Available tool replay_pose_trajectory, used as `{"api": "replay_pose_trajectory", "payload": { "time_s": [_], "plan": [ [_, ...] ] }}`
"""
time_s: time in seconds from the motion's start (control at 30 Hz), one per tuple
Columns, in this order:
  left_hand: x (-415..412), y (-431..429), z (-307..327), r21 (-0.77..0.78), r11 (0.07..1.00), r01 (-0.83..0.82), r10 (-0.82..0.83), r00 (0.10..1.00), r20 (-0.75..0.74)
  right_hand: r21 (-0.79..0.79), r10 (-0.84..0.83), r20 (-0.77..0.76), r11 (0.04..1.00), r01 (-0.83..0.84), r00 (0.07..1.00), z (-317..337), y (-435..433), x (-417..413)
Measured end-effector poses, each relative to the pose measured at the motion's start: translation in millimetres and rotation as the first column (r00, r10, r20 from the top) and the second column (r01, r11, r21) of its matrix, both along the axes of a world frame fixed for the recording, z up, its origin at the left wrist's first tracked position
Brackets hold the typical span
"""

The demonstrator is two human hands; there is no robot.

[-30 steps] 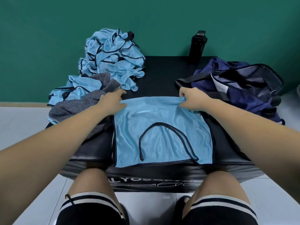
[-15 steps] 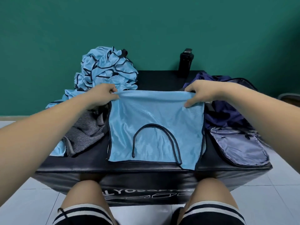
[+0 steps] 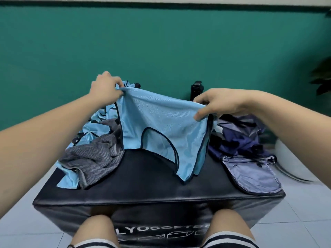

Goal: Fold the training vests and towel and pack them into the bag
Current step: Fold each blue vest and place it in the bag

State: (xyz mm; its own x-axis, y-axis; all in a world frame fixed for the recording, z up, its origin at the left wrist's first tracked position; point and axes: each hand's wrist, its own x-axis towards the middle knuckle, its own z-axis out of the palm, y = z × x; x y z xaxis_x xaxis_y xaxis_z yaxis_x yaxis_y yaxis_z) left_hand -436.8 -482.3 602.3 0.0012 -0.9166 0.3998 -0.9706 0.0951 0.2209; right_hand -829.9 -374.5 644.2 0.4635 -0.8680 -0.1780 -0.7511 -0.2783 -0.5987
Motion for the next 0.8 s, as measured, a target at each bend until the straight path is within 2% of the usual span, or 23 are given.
{"api": "replay_pose_trajectory", "payload": {
  "time_s": [0.17,0.4,0.67,0.8],
  "plan": [
    [-5.3,5.8,28.1,-0.016,0.999,-0.052,0.049,0.988,-0.144,0.069,-0.008,0.103,0.998,0.001,0.995,12.6,25.0,25.1],
    [-18.9,-11.2,48.1,0.026,0.996,-0.083,0.087,0.918,-0.388,0.211,-0.028,0.254,0.977,-0.027,0.967,7.6,35.8,67.8],
    [-26.8,-60.7,46.7,-0.116,0.986,-0.122,0.071,0.928,-0.367,0.292,-0.134,0.45,0.957,-0.003,0.883,-35.7,23.2,110.6],
    [-57.8,-74.5,27.1,-0.151,0.988,-0.028,-0.013,0.964,-0.267,0.376,-0.191,0.51,0.926,-0.018,0.839,-79.3,26.4,113.3]
  ]
}}
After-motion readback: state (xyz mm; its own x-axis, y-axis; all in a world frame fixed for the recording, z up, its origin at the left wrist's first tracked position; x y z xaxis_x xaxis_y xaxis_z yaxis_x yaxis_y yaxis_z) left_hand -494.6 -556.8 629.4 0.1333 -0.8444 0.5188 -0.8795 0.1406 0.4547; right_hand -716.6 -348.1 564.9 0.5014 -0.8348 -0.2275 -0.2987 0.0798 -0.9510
